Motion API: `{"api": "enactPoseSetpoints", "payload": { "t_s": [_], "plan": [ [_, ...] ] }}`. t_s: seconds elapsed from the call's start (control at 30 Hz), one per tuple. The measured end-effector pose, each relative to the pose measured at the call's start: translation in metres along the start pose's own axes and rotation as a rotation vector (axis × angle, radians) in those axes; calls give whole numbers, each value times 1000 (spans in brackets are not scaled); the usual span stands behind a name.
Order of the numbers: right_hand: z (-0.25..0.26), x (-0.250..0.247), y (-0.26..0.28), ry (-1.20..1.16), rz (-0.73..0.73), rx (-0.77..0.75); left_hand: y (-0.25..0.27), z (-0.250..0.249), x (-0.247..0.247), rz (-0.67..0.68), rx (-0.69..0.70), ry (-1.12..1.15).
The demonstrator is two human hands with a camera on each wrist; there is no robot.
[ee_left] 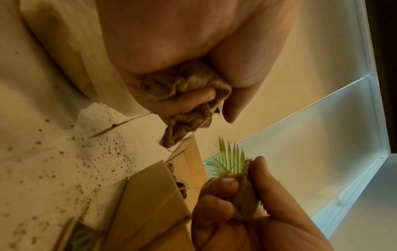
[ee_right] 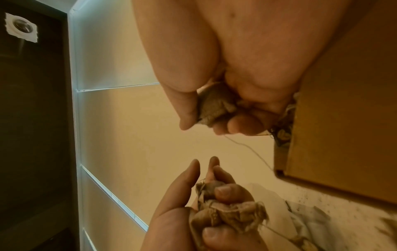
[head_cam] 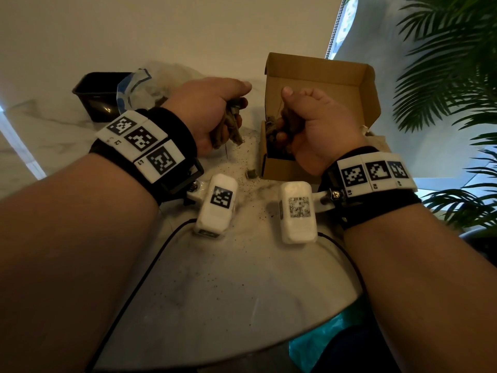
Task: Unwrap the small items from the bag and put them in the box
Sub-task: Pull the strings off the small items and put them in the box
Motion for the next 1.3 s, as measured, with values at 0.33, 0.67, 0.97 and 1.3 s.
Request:
{"api": "enactPoseSetpoints", "payload": {
  "t_s": [0.33, 0.67, 0.97, 1.3],
  "plan": [
    [7, 9, 3, -26, 94, -37, 12, 4, 29, 269, -15, -325],
    [1, 2, -1, -54, 45, -7, 8, -12, 21, 141, 125, -234],
    [-5, 23, -2, 199, 233, 63, 7, -31, 7, 1, 290, -185],
    [18, 6, 5, -152, 142, -123, 11, -20, 23, 133, 184, -532]
  ]
}}
Point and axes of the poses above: each hand's wrist, its own y-axis away from the middle knuckle, its own x-axis out of the palm, z = x × y, the point moved 10 cm from there along -y, towards the middle knuckle, and after that the axes turned 4 degrees about z, right-handed, at the moved point
